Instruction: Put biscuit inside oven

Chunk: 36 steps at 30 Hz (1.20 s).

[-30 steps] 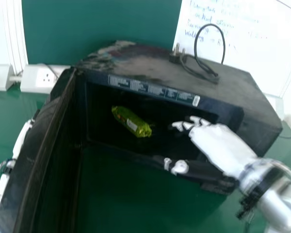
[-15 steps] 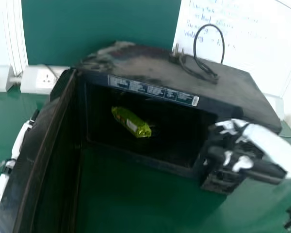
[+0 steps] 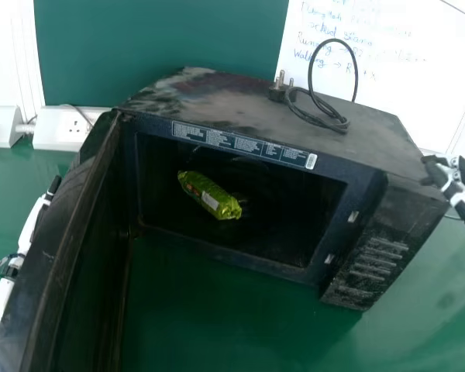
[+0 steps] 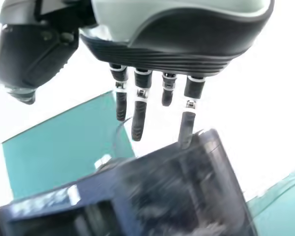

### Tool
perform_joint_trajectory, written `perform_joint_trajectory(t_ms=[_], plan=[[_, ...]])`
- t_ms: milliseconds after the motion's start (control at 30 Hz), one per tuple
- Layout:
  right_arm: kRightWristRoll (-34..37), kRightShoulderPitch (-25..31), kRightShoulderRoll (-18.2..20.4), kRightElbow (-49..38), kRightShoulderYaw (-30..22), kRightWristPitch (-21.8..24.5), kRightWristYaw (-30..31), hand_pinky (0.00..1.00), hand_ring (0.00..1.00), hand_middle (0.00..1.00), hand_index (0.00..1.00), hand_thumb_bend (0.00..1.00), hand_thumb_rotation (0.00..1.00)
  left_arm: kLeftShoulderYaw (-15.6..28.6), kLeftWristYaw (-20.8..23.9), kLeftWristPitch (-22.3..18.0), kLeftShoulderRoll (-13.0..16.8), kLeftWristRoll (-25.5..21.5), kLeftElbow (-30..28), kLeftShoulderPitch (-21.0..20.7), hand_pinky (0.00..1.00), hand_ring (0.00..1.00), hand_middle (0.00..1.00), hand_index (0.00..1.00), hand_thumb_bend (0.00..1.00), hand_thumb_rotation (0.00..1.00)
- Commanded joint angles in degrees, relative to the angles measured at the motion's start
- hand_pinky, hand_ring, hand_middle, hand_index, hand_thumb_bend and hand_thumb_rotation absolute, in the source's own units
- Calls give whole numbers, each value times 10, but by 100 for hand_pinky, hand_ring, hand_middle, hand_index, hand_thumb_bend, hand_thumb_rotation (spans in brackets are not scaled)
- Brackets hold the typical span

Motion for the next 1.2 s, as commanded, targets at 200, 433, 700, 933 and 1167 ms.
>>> perform_joint_trajectory(t_ms=[200,433,700,933,1167], plan=[[-3,-10,7,-9,34,32,-68,33,45,68,84,84,47,7,-6,3,2,-12,-2,-2,26,31,40,49,52,7],[-50,-2,34,-6,74,-16,-147,27,38,59,78,83,45,4,-3,1,5,-7,-1,-2,26,31,40,49,52,7],[-76,-8,41,-28,102,16,-176,33,43,55,75,84,37,5,-4,5,6,-9,-3,-2,26,31,40,49,52,7],[-73,-8,41,-26,101,13,-172,35,45,56,75,86,39,6,-9,2,6,-10,2,-4,26,31,39,49,52,7],[-77,1,38,-18,95,-12,-169,30,42,57,76,88,45,6,-6,11,5,-12,-7,-1,26,31,40,49,52,7]])
